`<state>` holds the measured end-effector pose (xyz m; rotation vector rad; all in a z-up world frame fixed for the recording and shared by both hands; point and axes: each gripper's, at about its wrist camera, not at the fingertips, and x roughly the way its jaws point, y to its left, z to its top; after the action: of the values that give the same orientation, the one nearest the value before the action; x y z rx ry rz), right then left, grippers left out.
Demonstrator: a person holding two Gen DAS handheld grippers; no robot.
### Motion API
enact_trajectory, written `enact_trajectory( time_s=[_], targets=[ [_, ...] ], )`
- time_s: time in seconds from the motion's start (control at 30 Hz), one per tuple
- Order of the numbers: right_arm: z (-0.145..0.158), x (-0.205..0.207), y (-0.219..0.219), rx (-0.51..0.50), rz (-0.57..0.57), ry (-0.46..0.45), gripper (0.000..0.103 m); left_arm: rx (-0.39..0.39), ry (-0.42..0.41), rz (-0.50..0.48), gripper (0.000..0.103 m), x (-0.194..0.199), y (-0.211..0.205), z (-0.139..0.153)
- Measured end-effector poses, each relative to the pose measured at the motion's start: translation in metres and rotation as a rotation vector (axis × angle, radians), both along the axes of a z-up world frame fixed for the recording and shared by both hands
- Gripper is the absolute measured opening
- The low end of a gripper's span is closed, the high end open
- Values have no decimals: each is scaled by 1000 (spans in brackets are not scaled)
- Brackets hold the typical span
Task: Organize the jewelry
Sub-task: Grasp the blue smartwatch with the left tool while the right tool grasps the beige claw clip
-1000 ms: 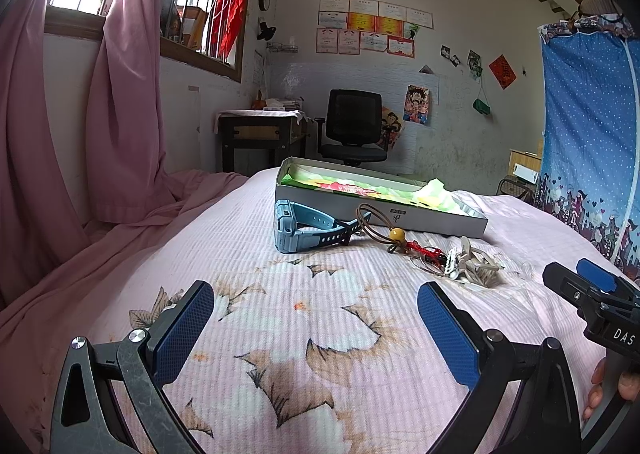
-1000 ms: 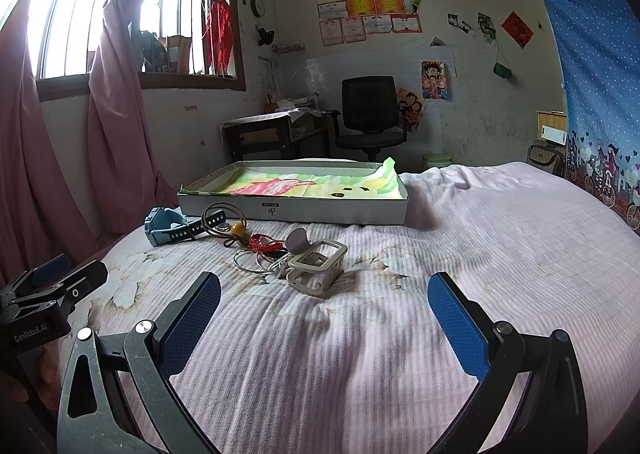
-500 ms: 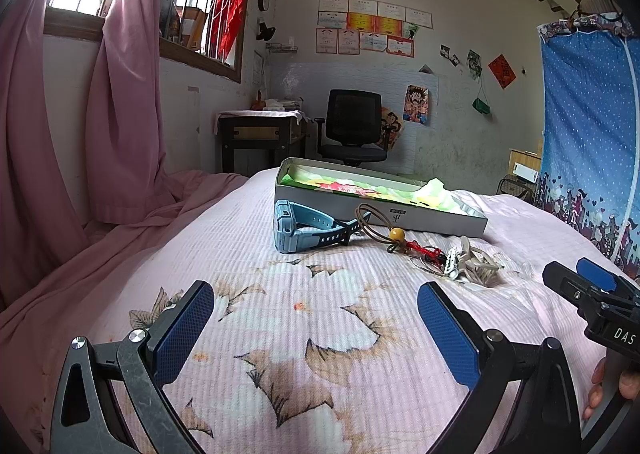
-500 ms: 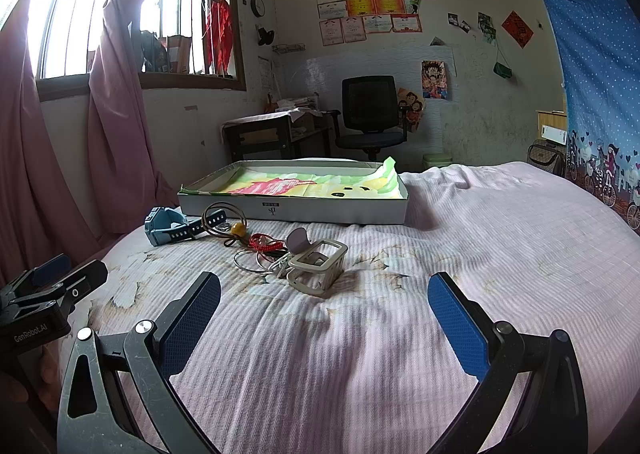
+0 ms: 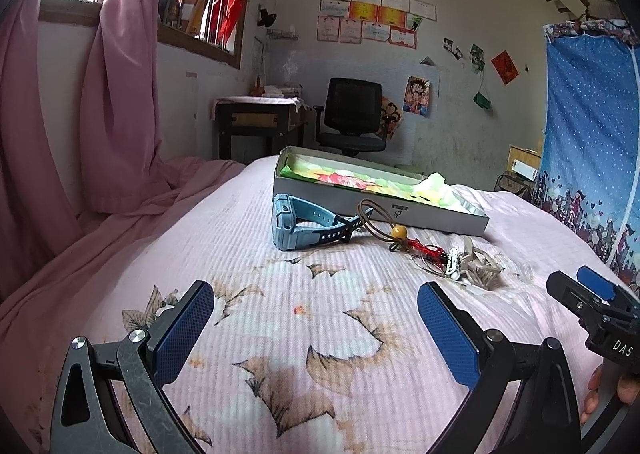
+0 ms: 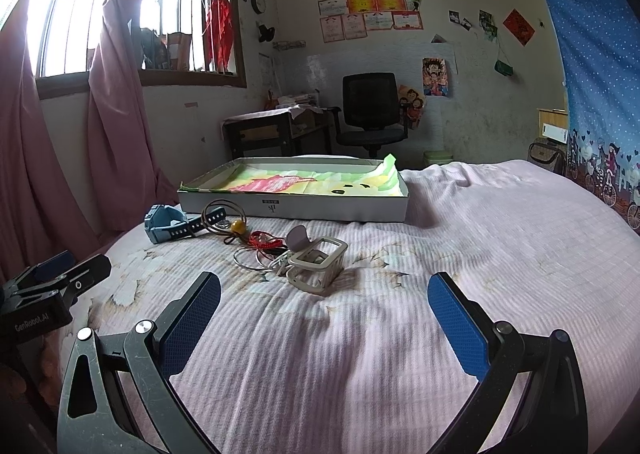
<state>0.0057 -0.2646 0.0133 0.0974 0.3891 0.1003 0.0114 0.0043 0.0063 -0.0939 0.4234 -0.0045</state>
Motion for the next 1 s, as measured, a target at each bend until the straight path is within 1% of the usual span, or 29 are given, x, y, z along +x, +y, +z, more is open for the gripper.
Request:
enact_trajectory(
  time_s=[0.1, 0.23, 0.33, 0.43, 0.53, 0.7, 0.87, 1.0],
  targets=[
    [-1, 6, -5, 11, -4, 15, 102, -9, 20, 15, 102, 10, 7, 1],
    [-2, 17, -8, 11, -2, 42, 102, 45, 47, 50, 102, 28, 8, 1],
    [-3, 28, -7, -6, -19, 69, 102, 62, 60, 55, 102, 40, 8, 0],
    [-6, 40, -6, -6, -13, 89, 102, 55, 76, 54, 102, 48, 9, 1],
    [-6, 55, -3, -36, 2, 118, 102, 47, 90, 52, 102, 60, 11, 6],
    [-5, 81, 5, -70, 66, 182, 102, 61, 121, 46, 102, 87, 13, 10],
    [-14, 109, 15, -73, 114, 269, 102, 51, 146, 26, 102, 107, 16, 6],
    [-21, 119, 18, -50, 148, 301, 101, 20, 167, 9, 102, 119, 20, 0]
  ],
)
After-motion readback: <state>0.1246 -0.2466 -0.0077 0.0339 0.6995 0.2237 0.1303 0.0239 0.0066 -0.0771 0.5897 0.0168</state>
